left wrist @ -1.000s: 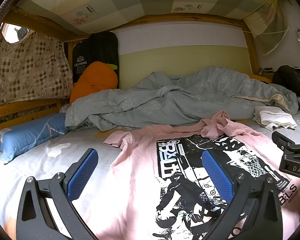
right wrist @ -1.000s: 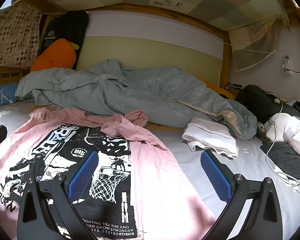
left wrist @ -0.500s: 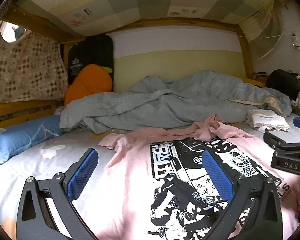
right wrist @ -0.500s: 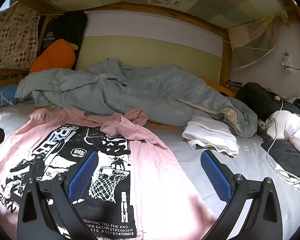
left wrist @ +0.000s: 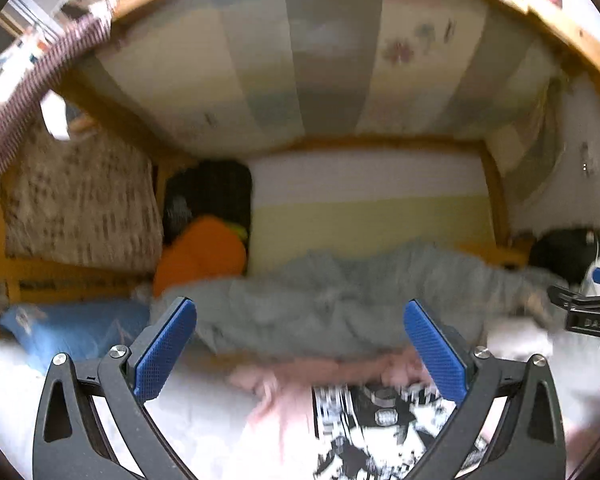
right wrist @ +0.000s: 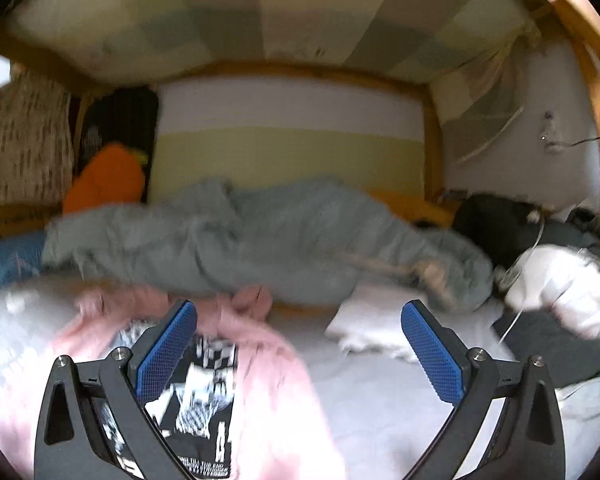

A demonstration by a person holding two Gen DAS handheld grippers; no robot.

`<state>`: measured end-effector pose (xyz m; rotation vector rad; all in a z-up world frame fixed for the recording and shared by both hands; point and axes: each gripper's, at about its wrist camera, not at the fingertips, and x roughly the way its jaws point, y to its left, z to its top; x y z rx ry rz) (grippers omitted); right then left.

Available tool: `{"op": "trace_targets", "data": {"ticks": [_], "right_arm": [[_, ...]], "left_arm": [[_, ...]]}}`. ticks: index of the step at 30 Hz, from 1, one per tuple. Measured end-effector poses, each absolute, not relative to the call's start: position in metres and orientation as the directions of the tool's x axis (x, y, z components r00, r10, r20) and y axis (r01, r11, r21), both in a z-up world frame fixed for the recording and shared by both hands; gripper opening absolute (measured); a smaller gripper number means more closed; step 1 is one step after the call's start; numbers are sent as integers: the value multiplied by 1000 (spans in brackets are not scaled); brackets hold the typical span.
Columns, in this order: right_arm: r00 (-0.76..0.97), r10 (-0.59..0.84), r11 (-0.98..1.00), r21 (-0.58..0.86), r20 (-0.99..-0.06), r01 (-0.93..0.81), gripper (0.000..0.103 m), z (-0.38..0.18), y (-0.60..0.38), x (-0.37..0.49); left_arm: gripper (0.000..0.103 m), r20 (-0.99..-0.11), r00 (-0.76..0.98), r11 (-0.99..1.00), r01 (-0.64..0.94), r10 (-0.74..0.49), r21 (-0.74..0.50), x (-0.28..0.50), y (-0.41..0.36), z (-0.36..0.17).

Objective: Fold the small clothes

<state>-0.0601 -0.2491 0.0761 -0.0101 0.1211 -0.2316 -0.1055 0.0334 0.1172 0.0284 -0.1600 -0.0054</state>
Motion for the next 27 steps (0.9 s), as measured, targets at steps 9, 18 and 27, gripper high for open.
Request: {"op": "trace_targets", "data": {"ticks": [9, 18, 27], "right_arm": [[986, -46, 984, 165, -159, 72, 103, 118, -289, -155], [975, -115, 984, 115, -189, 138, 103, 83, -291, -199], [880, -63, 964, 201, -470, 176, 86, 11, -319, -178]], "left_arm": [[103, 134, 989, 996, 69, -61, -53, -159, 55, 130], [103, 6, 998, 995, 59, -59, -77, -159, 42, 102], [103, -230, 973, 999, 16, -6, 45, -135, 27, 58]]}}
